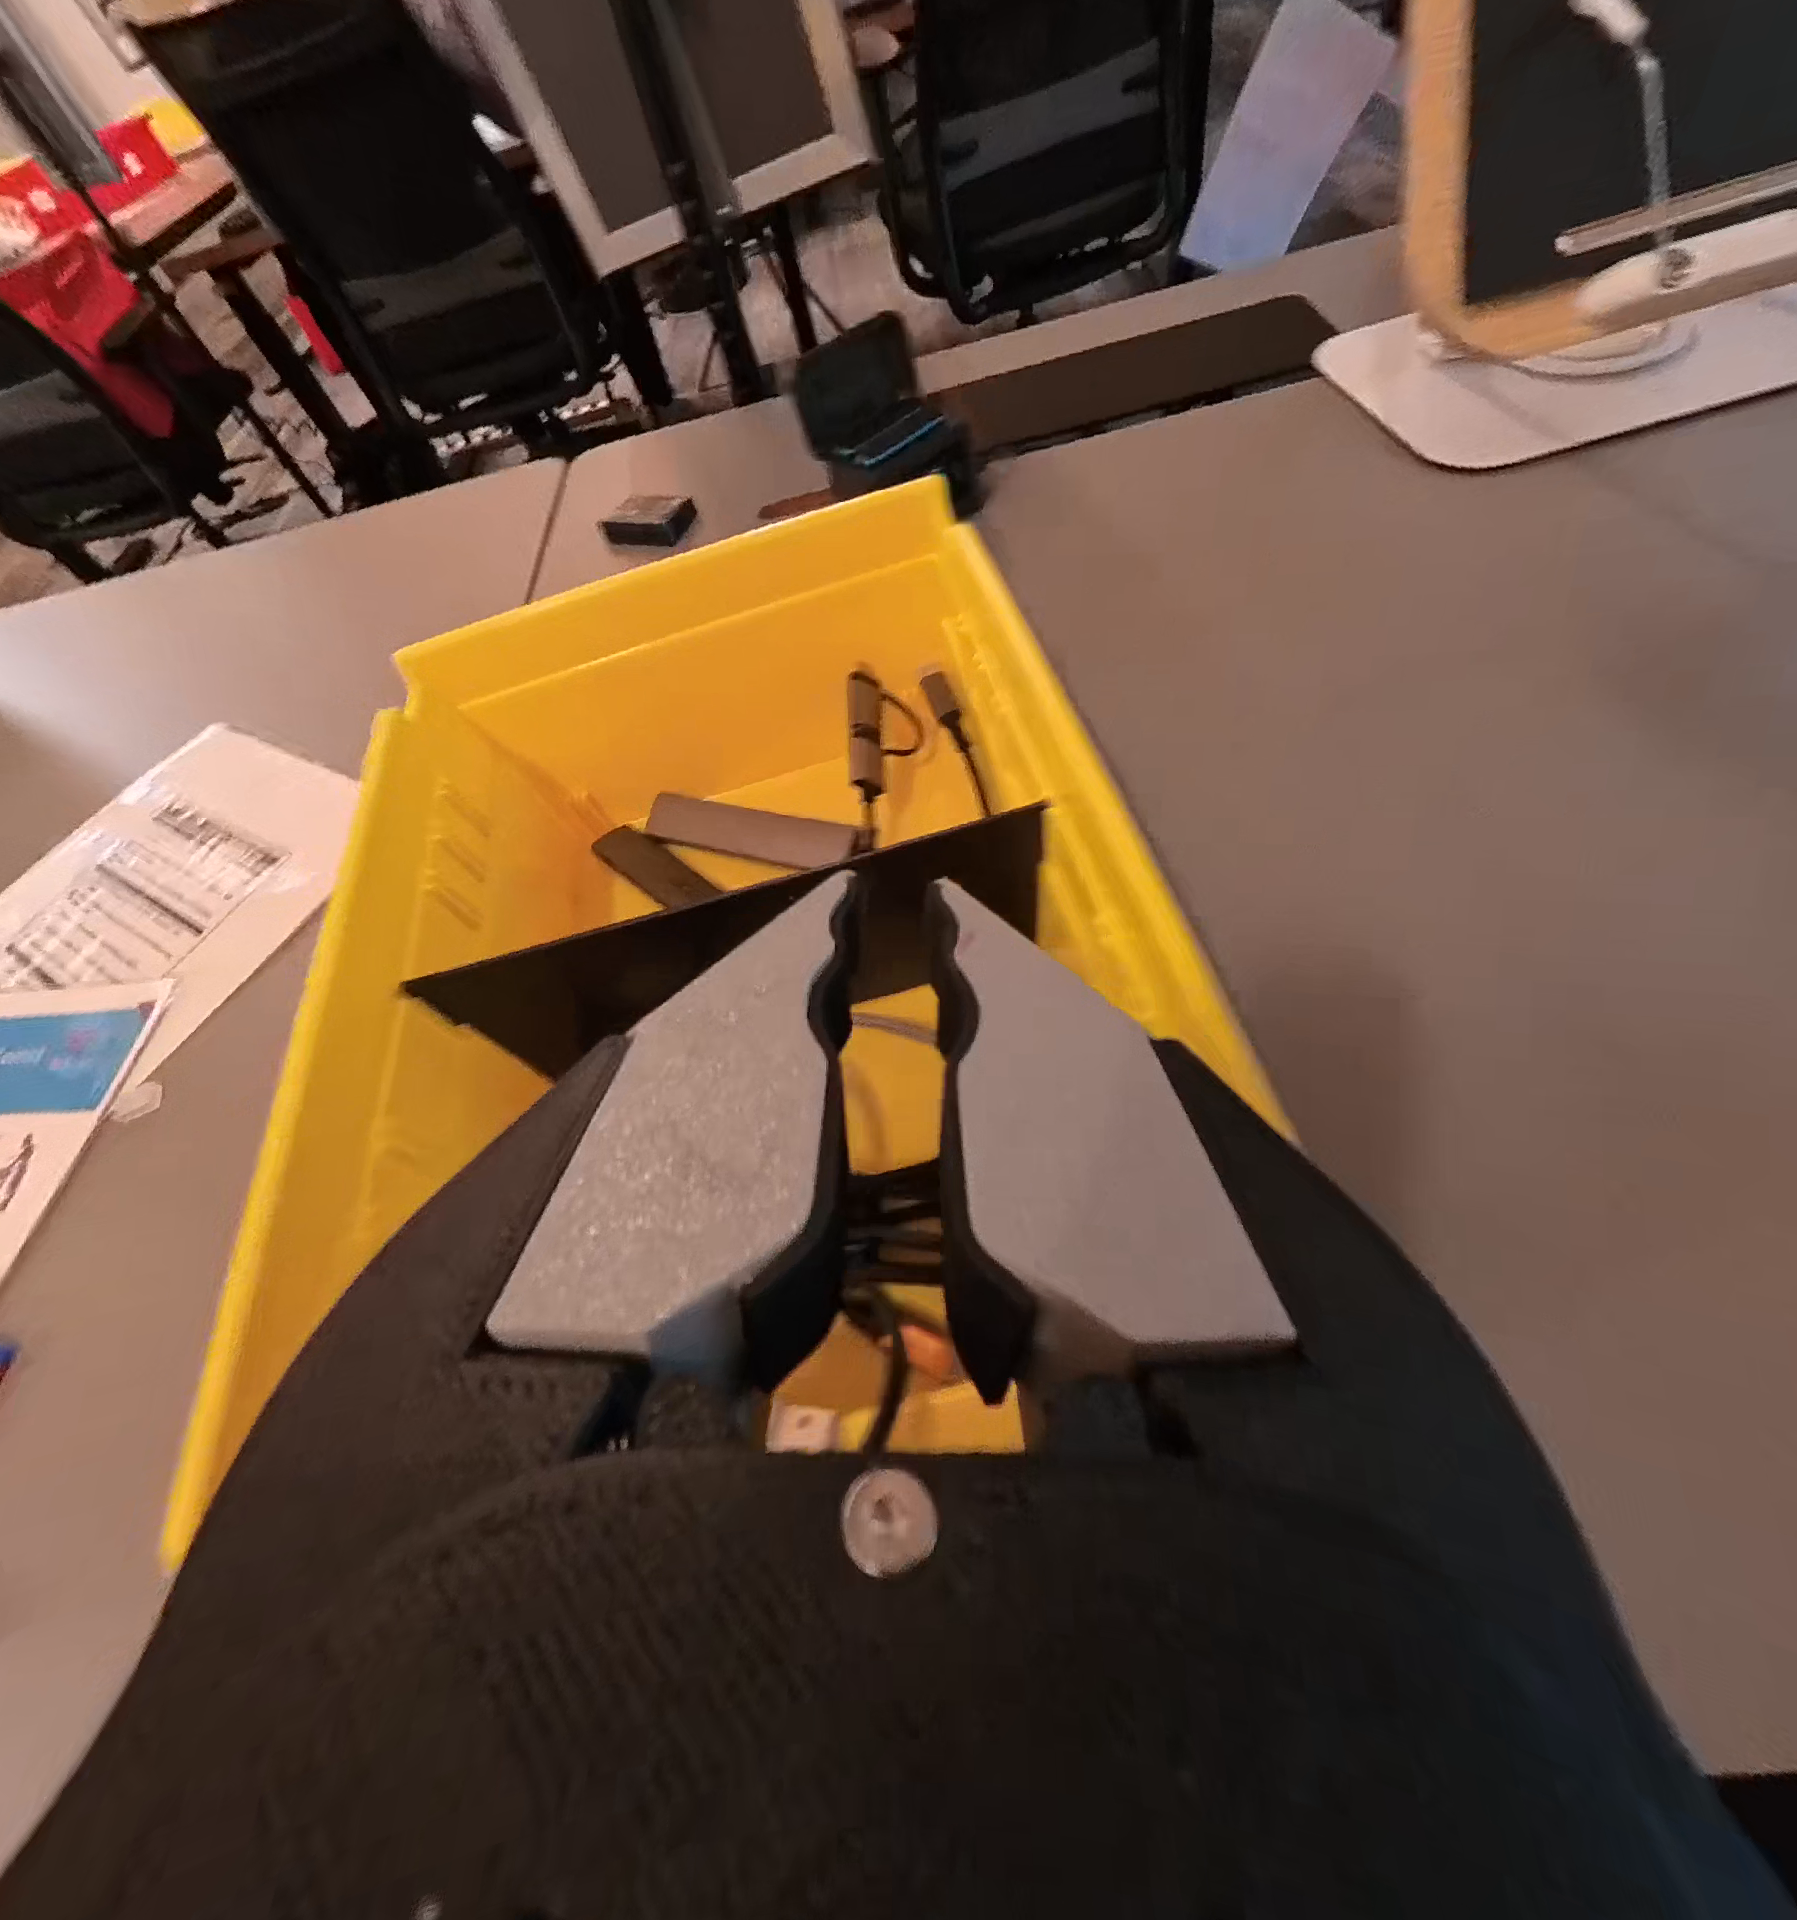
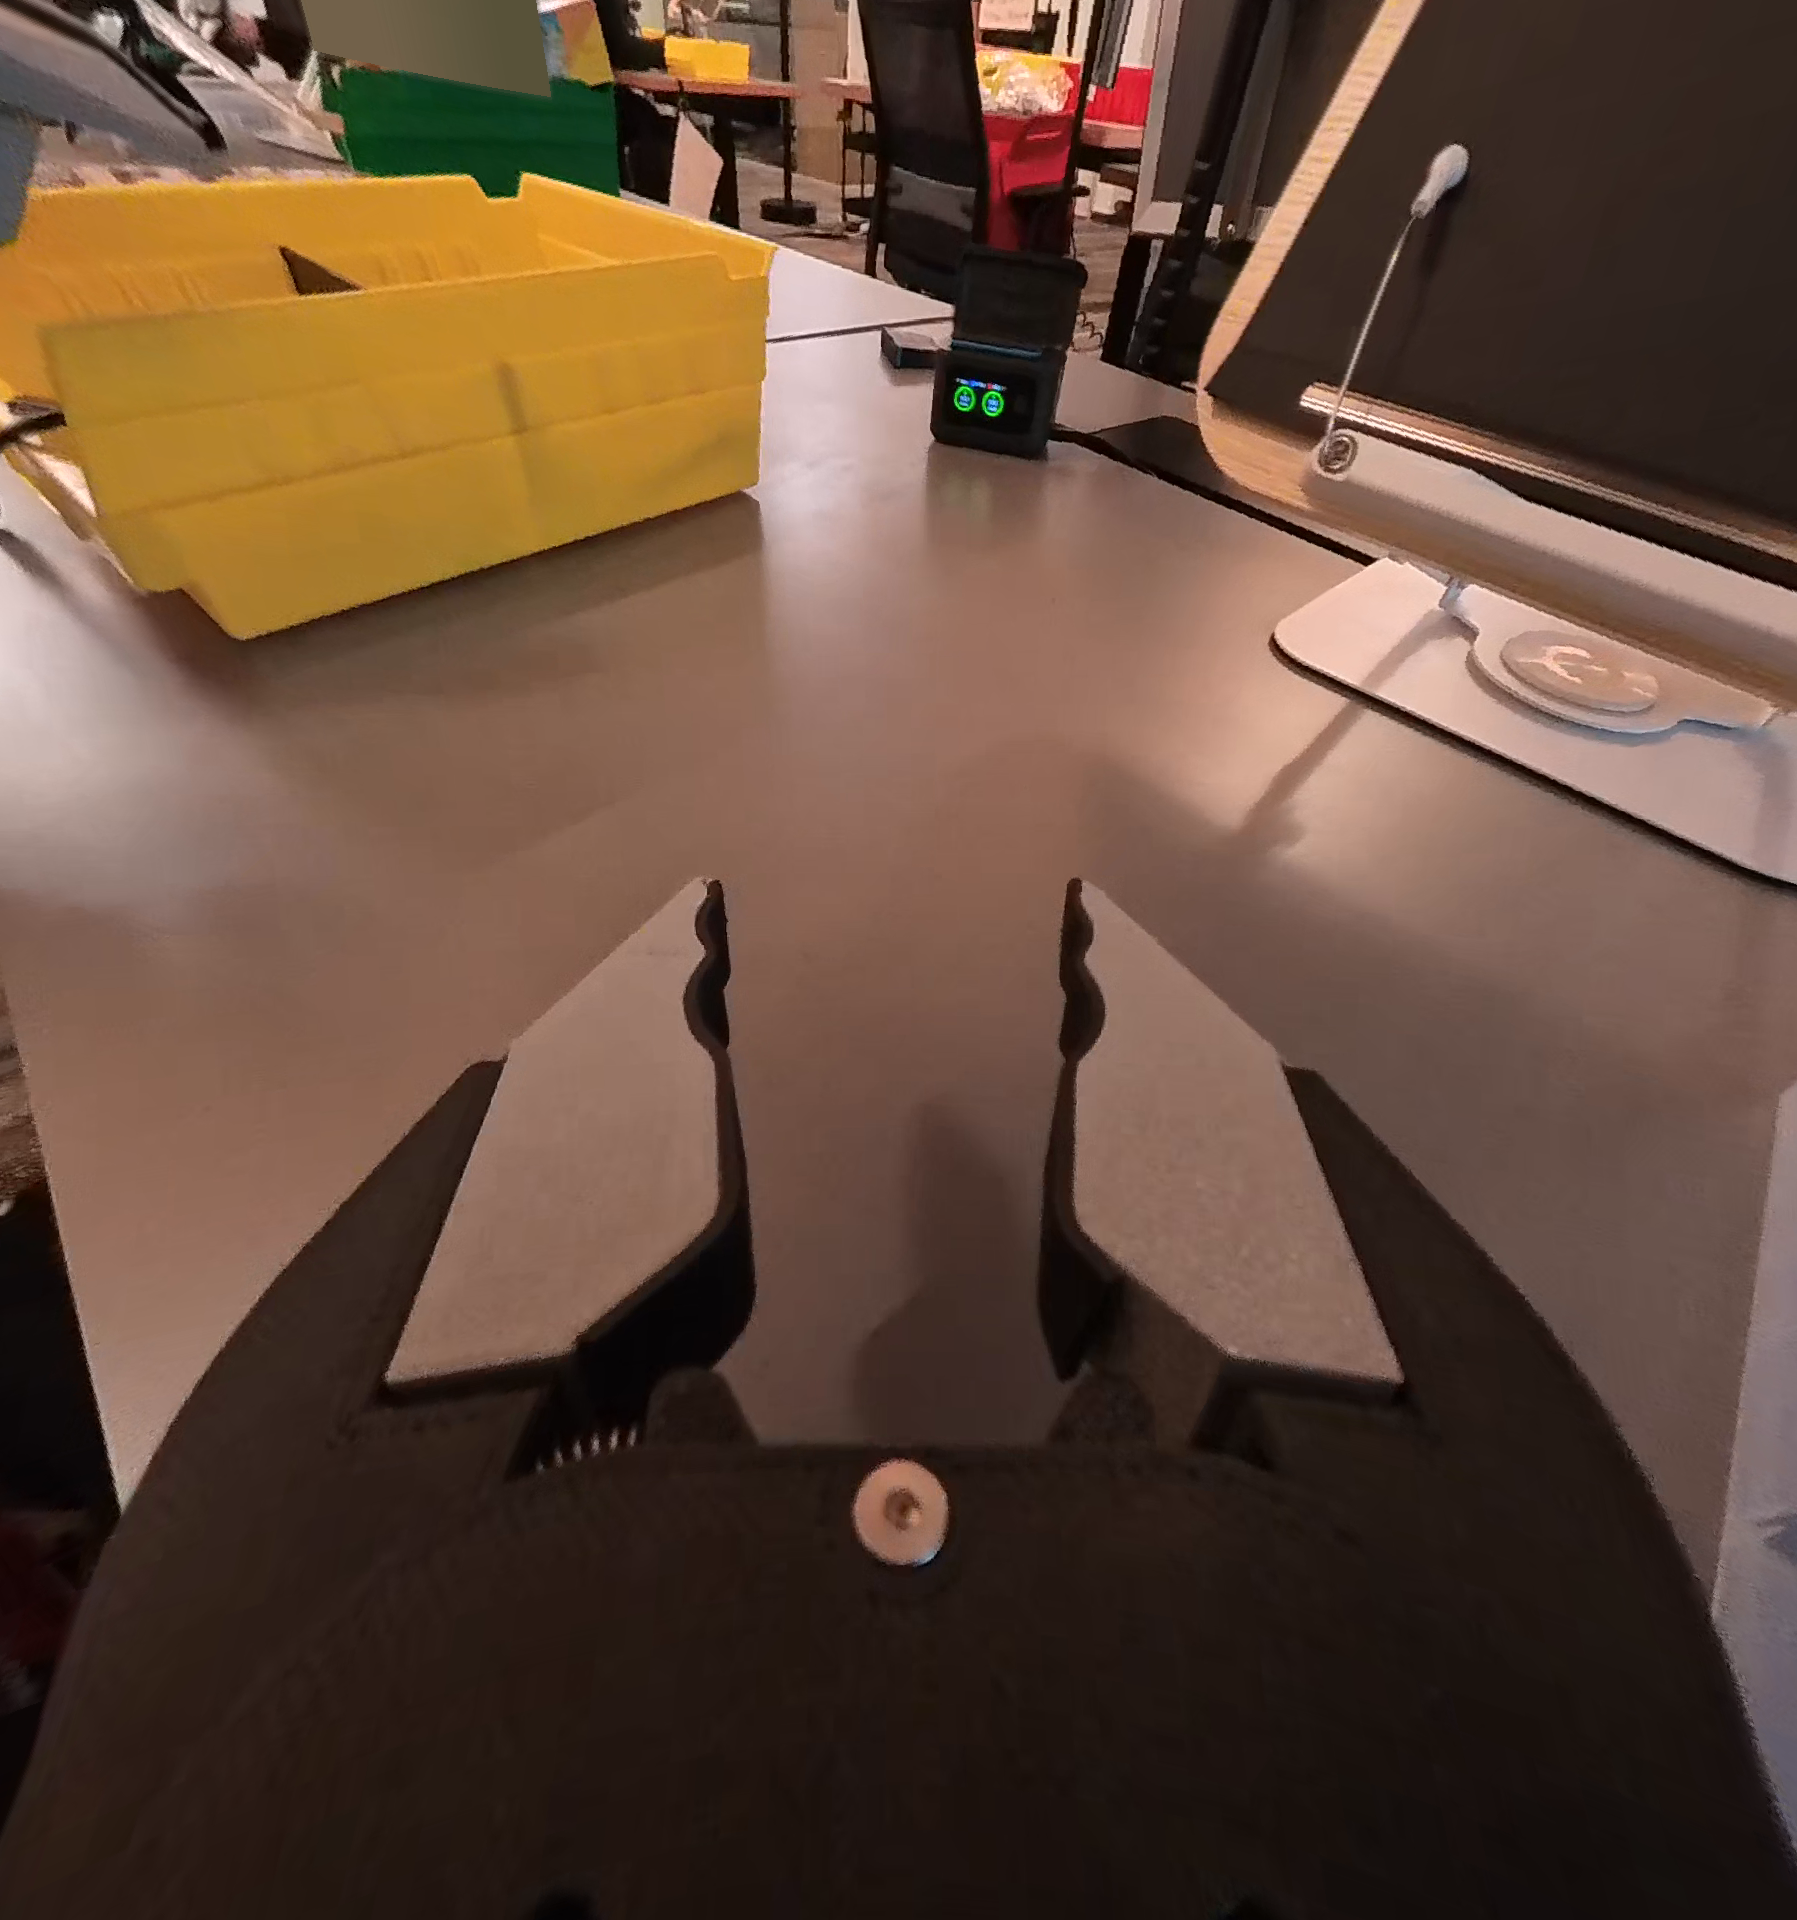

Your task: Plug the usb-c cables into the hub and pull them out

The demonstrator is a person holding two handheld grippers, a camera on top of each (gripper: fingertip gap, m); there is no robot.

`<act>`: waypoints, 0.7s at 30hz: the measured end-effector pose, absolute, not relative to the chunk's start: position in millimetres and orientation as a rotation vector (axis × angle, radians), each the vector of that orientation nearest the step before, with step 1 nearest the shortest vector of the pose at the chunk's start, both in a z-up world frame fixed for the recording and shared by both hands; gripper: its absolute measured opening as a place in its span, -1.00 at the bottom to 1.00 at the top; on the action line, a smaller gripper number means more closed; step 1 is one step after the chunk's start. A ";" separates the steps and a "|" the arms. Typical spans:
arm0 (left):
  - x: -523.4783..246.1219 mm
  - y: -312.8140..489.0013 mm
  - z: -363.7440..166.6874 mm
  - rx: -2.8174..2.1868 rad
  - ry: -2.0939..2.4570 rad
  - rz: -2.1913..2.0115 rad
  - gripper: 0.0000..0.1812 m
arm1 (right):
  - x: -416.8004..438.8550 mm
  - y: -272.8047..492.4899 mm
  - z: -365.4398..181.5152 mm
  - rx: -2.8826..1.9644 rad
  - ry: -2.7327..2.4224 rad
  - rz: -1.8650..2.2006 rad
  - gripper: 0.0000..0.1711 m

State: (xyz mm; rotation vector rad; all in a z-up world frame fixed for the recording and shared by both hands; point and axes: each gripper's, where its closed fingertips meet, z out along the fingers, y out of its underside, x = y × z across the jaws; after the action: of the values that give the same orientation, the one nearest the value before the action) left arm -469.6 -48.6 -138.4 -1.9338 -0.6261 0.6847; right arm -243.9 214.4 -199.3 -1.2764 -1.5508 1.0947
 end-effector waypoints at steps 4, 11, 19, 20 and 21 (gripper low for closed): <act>-491.2 -66.8 -127.6 -1.884 -0.681 0.715 -0.91 | -245.0 208.0 -199.1 -1.263 -1.579 1.139 -0.28; -537.1 -70.9 -136.1 -1.979 -0.687 0.790 -0.88 | -245.6 206.8 -200.4 -1.291 -1.596 1.196 -0.36; -569.6 -11.2 -170.5 -2.381 -0.370 0.417 -0.72 | -245.9 203.8 -201.7 -1.278 -1.617 1.186 -0.37; -572.1 -5.3 -173.3 -2.433 -0.262 0.391 -0.74 | -245.7 203.4 -201.2 -1.271 -1.616 1.182 -0.37; -576.2 -1.0 -174.7 -2.474 -0.126 0.418 -0.74 | -245.6 203.3 -201.0 -1.267 -1.615 1.178 -0.37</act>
State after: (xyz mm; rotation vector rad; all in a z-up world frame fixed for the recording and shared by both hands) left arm -576.2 -1.0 -174.7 -2.4738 -0.1259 0.4175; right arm -245.6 203.3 -201.0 -1.2670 -1.6149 1.1780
